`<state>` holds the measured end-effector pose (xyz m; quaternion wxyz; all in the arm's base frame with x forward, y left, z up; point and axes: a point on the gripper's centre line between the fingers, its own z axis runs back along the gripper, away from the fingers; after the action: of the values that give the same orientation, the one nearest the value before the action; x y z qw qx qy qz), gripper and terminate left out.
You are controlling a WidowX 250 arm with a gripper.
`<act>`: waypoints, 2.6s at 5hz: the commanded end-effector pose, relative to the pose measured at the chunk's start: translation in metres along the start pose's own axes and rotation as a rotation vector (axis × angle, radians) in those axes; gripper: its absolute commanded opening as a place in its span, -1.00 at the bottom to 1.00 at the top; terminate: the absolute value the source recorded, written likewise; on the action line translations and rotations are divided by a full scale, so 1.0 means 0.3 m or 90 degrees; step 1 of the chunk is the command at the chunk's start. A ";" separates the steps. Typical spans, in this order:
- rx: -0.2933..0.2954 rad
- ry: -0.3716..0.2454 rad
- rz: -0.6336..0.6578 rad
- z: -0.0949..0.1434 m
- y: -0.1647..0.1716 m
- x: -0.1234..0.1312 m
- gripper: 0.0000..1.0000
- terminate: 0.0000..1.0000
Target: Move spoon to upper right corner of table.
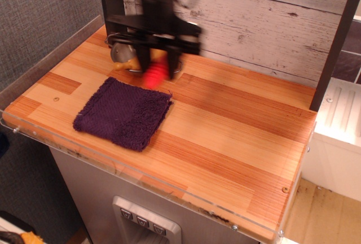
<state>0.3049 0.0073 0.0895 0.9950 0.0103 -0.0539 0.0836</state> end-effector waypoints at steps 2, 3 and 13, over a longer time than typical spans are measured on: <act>0.014 -0.034 -0.036 -0.122 -0.271 0.039 -1.00 -1.00; 0.023 -0.040 -0.020 -0.147 -0.282 0.059 -1.00 -1.00; 0.080 -0.057 0.028 -0.045 0.173 0.064 1.00 -1.00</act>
<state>0.3219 0.0621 0.0603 0.9896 0.0719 -0.0719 0.1013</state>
